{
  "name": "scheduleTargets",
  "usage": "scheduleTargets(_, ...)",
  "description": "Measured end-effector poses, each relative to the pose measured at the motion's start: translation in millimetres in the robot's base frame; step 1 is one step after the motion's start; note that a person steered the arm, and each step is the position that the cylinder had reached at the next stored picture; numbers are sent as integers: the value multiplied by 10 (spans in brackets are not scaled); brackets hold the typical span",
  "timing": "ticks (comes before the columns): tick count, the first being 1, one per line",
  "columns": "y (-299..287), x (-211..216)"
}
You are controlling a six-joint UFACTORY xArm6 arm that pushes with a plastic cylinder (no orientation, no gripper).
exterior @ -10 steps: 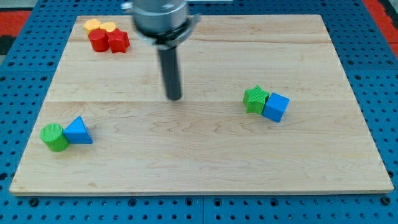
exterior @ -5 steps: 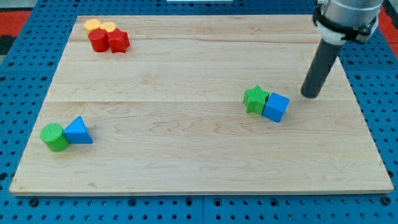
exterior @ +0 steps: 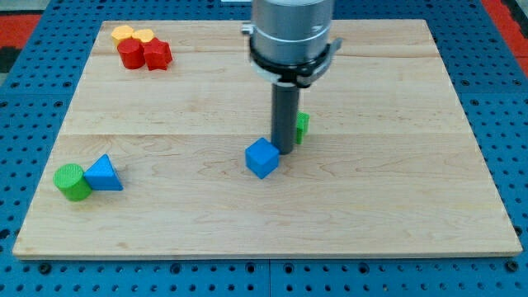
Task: Push the blue cube to the bottom left
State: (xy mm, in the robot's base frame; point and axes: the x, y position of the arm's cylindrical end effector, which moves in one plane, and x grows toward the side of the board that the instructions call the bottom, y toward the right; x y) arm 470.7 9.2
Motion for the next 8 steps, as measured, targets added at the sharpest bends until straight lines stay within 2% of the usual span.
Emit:
scheduleTargets(3, -543, 617)
scheduleTargets(6, -804, 578)
scheduleTargets(8, -1154, 864)
